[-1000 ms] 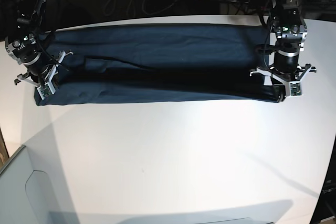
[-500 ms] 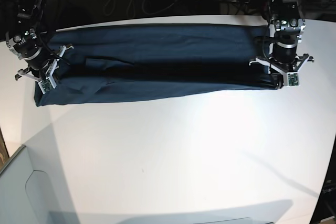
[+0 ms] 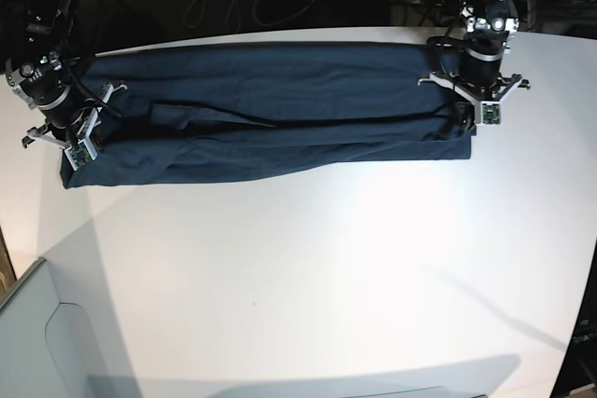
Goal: Fold the T-shirt properly
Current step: 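Regrasp the folded edge and pull it toward the robot with both grippers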
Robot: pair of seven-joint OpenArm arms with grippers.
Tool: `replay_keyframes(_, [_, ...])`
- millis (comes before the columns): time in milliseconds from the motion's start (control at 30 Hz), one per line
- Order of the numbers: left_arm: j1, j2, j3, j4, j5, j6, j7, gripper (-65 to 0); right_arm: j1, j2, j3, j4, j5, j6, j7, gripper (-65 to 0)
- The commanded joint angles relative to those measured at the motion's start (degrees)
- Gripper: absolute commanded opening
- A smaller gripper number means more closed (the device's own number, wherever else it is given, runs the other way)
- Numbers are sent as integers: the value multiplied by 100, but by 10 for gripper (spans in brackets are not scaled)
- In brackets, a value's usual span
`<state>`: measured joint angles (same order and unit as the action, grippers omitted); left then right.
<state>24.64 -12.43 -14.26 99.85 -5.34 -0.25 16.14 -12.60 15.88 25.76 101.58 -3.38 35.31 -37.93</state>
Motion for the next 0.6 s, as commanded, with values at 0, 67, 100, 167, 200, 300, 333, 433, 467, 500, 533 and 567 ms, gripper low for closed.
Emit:
replay_keyframes(0, [54, -54, -20, 120, -33, 21, -142, -650, 42, 96, 48, 79, 34, 95, 97, -648])
replay_keyframes(67, [142, -45, -20, 226, -33, 21, -142, -650, 25, 166, 57, 123, 34, 95, 88, -648])
replay_keyframes(100, [160, -45, -20, 296, -33, 21, -142, -650, -28, 192, 57, 123, 34, 95, 97, -648])
replay_keyframes(167, [177, -45, -29, 428, -33, 21, -142, -650, -81, 227, 48, 176, 34, 95, 132, -648])
replay_keyframes(200, [177, -45, -46, 472, -33, 21, -142, -650, -98, 227, 48, 211, 34, 95, 132, -648])
replay_keyframes(300, [265, -54, -73, 692, -33, 21, -142, -650, -116, 227, 48, 308, 34, 95, 105, -648])
replay_keyframes(333, [309, -63, -64, 779, -33, 21, -142, -650, -116, 227, 48, 326, 34, 122, 97, -648])
replay_keyframes(433, [388, -72, -29, 841, -24, 21, -142, -650, -116, 227, 48, 326, 26, 333, 88, -649])
replay_keyframes(467, [388, -72, -29, 832, -24, 21, -142, -650, -116, 227, 48, 308, 26, 359, 88, -649])
replay_keyframes(500, [388, -72, -29, 823, -33, 21, -124, -650, -116, 227, 48, 290, 26, 359, 88, -649])
replay_keyframes(533, [397, -72, -29, 823, -33, 21, -124, -650, -116, 227, 57, 290, 26, 359, 88, -649])
replay_keyframes(567, [397, -72, -38, 823, -33, 21, -115, -650, -125, 227, 57, 290, 26, 359, 88, -649])
